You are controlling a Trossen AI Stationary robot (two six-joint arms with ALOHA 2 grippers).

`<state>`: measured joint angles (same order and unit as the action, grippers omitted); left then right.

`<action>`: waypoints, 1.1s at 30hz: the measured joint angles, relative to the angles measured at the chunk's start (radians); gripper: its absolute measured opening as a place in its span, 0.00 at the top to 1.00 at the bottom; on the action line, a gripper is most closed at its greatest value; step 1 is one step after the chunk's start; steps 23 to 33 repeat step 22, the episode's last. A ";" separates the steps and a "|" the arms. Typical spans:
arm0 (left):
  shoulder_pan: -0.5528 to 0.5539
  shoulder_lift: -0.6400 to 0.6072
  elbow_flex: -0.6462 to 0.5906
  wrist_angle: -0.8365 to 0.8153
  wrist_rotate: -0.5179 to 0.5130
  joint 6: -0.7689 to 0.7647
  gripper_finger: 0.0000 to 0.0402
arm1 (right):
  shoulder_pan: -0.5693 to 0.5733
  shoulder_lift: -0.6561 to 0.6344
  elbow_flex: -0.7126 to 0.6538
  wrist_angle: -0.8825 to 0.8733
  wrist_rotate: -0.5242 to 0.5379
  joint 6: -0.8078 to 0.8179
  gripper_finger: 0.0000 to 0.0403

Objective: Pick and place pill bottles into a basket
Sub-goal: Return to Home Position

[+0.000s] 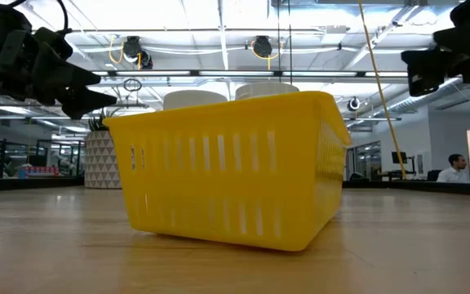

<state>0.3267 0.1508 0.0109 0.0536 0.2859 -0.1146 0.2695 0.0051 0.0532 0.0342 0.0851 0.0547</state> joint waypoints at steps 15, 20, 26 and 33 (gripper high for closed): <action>0.000 0.000 0.000 0.001 0.000 0.003 0.14 | 0.000 0.000 0.000 0.003 -0.057 -0.070 0.51; 0.000 0.000 0.000 0.001 0.000 0.003 0.14 | 0.000 0.000 0.000 0.004 -0.057 -0.075 0.51; 0.000 0.000 0.000 0.001 0.000 0.003 0.14 | 0.000 0.000 0.000 0.004 -0.057 -0.069 0.51; 0.000 0.000 0.000 0.001 0.000 0.003 0.14 | 0.000 0.000 0.000 0.004 -0.057 -0.069 0.51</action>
